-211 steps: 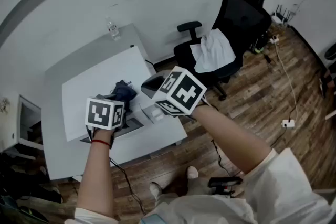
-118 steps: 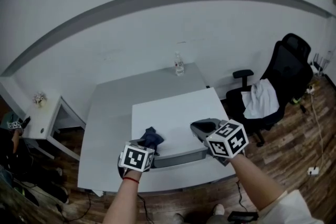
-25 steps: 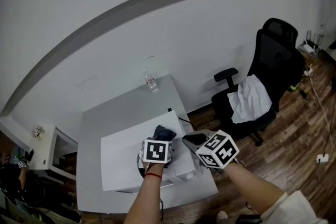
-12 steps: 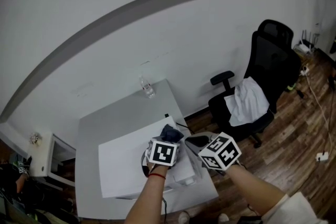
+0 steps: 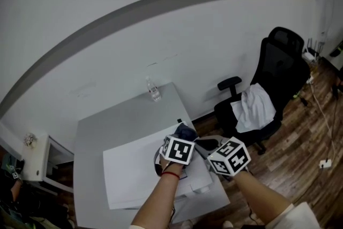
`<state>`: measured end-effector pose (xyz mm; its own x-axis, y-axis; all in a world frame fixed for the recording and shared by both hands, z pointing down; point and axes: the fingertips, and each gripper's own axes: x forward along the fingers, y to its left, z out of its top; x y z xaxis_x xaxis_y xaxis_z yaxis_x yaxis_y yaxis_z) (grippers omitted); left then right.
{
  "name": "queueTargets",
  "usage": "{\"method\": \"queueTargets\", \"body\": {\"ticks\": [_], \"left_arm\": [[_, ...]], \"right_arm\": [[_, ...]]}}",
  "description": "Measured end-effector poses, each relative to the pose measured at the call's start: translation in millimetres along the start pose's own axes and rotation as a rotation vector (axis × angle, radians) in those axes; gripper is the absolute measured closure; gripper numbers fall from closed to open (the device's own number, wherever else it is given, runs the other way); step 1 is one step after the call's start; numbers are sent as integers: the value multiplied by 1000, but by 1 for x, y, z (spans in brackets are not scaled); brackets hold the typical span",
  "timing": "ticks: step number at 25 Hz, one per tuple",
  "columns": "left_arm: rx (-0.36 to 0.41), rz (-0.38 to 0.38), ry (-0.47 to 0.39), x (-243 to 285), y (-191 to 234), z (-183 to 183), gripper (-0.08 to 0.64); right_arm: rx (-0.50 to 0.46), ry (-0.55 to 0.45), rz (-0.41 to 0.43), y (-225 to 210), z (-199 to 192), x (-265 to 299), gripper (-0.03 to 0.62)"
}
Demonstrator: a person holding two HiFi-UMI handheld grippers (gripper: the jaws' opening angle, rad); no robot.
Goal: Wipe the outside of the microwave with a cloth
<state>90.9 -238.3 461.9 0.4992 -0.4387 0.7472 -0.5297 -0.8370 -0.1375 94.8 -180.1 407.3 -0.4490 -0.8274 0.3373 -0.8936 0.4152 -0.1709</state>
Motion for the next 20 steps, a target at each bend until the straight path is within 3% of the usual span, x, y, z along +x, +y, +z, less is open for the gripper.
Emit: {"method": "queueTargets", "body": {"ticks": [11, 20], "left_arm": [[-53, -34, -25, 0, 13, -2, 495], [-100, -35, -49, -6, 39, -18, 495]], "right_arm": [[-12, 6, -105, -6, 5, 14, 558], [-11, -1, -128, 5, 11, 27, 558]]}}
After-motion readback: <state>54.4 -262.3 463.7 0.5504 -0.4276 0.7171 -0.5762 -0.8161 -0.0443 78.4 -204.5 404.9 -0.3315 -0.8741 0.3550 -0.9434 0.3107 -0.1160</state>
